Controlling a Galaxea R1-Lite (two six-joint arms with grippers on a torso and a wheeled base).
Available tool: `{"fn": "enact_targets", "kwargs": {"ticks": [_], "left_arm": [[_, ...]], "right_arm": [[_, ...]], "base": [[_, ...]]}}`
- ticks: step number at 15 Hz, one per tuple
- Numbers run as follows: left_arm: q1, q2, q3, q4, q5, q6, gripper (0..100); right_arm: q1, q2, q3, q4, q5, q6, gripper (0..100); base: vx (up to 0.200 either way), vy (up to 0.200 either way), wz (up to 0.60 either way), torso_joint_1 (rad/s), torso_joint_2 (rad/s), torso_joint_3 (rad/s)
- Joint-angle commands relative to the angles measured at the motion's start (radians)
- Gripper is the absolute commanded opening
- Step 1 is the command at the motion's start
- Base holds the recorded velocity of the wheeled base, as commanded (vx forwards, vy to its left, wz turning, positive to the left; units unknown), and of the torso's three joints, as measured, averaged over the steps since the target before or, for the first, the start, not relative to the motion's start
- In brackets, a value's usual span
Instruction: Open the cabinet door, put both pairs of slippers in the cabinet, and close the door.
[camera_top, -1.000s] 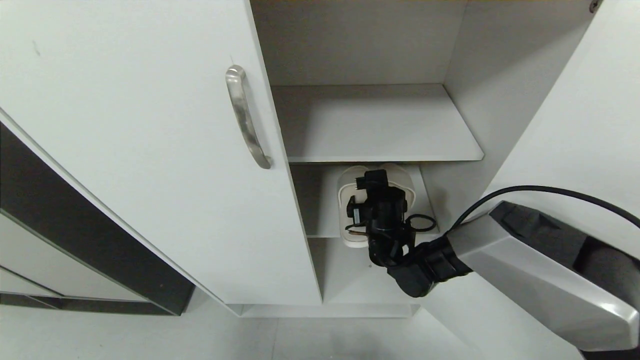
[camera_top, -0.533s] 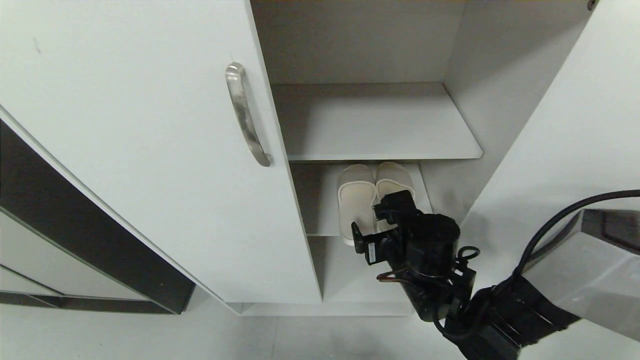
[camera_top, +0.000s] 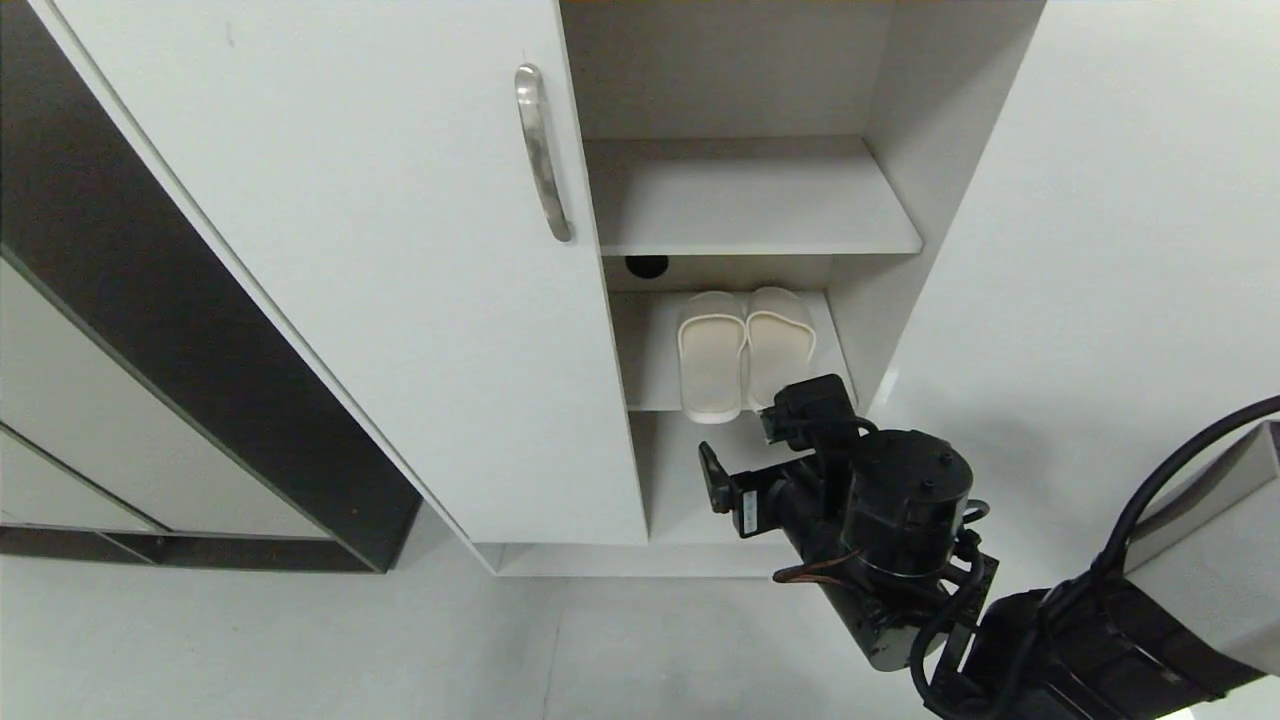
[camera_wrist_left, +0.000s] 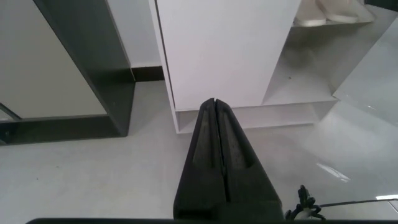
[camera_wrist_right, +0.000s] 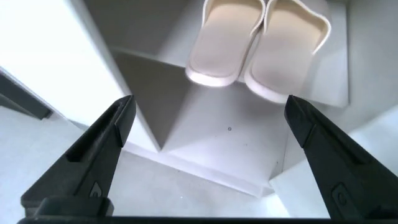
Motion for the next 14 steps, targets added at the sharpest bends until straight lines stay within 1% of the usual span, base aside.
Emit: {"fn": "enact_targets", "kwargs": {"ticks": [1,5,14], "left_arm": [[0.000,0.001,0.000,0.000,0.001,0.000,0],[0.000,0.001,0.000,0.000,0.001,-0.001,0],[0.000,0.002,0.000,0.000,0.001,-0.004,0]], "right_arm": [[0.000,-0.004,0.001,-0.003,0.000,-0.001,100],[0.000,-0.002,-0.002,-0.003,-0.002,-0.001,100],[0.000,0.016,0.010,-0.003,-0.002,0.001,100]], "base": [[0.000,0.000,0.00,0.000,0.00,0.000],[0.000,0.000,0.00,0.001,0.00,0.047],[0.000,0.000,0.00,0.002,0.00,0.198]]}}
